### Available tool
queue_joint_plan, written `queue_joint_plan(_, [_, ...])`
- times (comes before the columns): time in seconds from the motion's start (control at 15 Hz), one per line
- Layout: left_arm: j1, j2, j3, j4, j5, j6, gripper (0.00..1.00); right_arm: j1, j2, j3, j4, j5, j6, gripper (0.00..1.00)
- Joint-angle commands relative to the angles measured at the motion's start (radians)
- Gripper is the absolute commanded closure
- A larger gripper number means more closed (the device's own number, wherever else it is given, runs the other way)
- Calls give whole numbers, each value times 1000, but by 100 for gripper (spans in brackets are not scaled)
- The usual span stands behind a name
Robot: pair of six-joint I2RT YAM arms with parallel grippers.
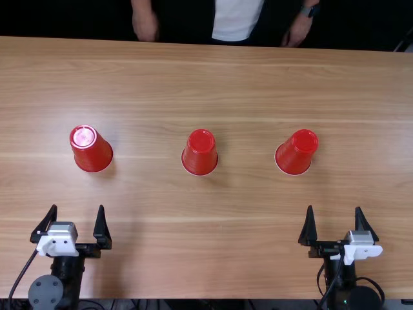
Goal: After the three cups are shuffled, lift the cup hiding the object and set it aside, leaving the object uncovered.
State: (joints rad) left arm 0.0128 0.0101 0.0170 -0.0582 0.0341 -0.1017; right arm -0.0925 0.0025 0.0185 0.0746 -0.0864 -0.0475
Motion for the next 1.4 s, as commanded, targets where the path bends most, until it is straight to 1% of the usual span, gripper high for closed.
queue_joint_plan(0.0, [-4, -10, 67, -17, 12, 10, 0, -12, -2, 37, 2, -2, -4, 0])
queue_joint_plan(0.13, [-4, -10, 152, -104, 10, 10, 0, -15, -2, 109, -13, 2, 0, 0])
queue_joint_plan(0.27, [-2, 68, 268, -163, 8, 10, 0, -41, 70, 224, -50, 0, 0, 0])
queue_joint_plan(0.4, [1, 159, 391, -200, -5, 10, 0, -67, 165, 365, -158, -2, 0, 0])
queue_joint_plan(0.6, [4, 335, 669, -338, -7, 11, 0, -65, 301, 610, -357, -4, -4, 0])
queue_joint_plan(0.8, [4, 502, 929, -549, -7, 11, 0, -62, 455, 837, -571, -4, 1, 0])
queue_joint_plan(1.0, [4, 677, 1189, -822, -7, 13, 0, -61, 568, 1032, -777, -6, 0, 0])
queue_joint_plan(1.2, [4, 809, 1351, -1054, -7, 15, 0, -53, 712, 1216, -978, -6, -8, 0])
queue_joint_plan(1.33, [4, 890, 1459, -1186, -7, 15, 0, -3, 814, 1333, -1112, -7, -6, 0])
